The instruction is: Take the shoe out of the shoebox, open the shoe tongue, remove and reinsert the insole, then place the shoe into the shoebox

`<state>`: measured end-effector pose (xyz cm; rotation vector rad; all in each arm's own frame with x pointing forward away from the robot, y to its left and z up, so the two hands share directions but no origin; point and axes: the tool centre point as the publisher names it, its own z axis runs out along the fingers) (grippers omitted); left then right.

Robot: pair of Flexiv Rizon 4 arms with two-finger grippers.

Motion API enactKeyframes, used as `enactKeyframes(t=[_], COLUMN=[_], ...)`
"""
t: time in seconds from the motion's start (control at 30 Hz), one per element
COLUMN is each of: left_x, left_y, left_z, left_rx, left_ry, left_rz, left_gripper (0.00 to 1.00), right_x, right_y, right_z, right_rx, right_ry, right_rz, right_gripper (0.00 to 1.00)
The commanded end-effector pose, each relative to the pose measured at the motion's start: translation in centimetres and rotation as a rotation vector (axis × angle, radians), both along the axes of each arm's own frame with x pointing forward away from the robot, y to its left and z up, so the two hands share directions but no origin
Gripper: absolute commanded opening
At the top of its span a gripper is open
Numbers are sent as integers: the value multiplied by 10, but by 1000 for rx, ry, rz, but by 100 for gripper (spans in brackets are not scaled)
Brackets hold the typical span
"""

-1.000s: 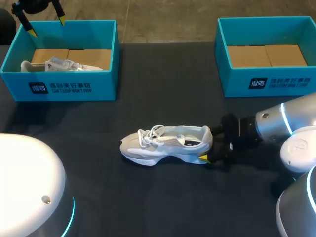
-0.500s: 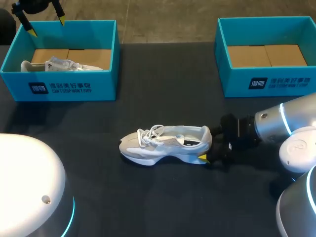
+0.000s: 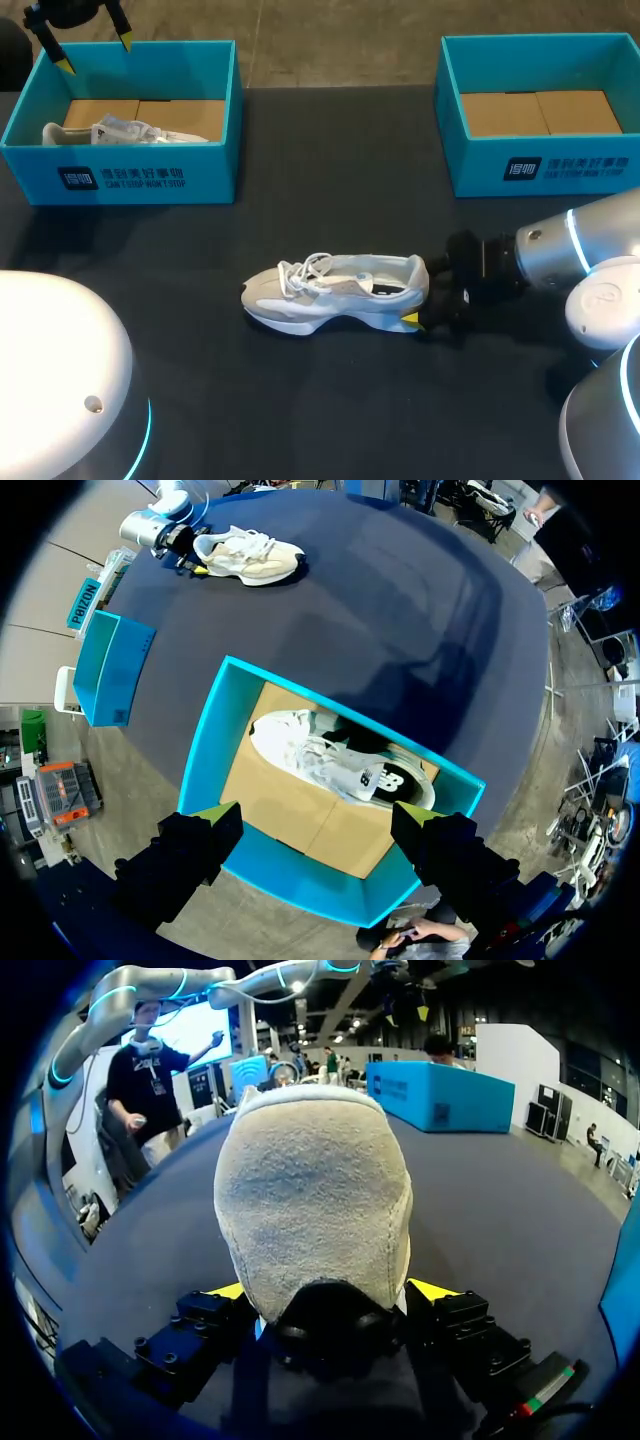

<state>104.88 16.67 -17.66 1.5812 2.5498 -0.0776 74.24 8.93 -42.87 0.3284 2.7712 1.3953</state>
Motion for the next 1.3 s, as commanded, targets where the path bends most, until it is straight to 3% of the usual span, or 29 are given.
enactKeyframes(t=[0.03,0.33,0.47,0.7,1.3], left_x=[0,-19,-26,-56,-136], left_y=[0,-21,-30,-51,-119], left_z=[0,1,1,10,-2], left_rx=[2,29,11,-55,-113], left_ry=[0,2,17,-15,-6], left_rz=[0,114,304,661,1187], left_gripper=[100,100,100,100,100], right_x=[-1,-1,-1,-1,-1], right_y=[4,4,4,4,4], right_z=[-4,-4,-4,-4,-4], right_rx=[0,0,0,0,0], right_ry=[-1,-1,-1,-1,-1], right_rz=[-1,-1,-1,-1,-1], right_gripper=[0,0,0,0,0])
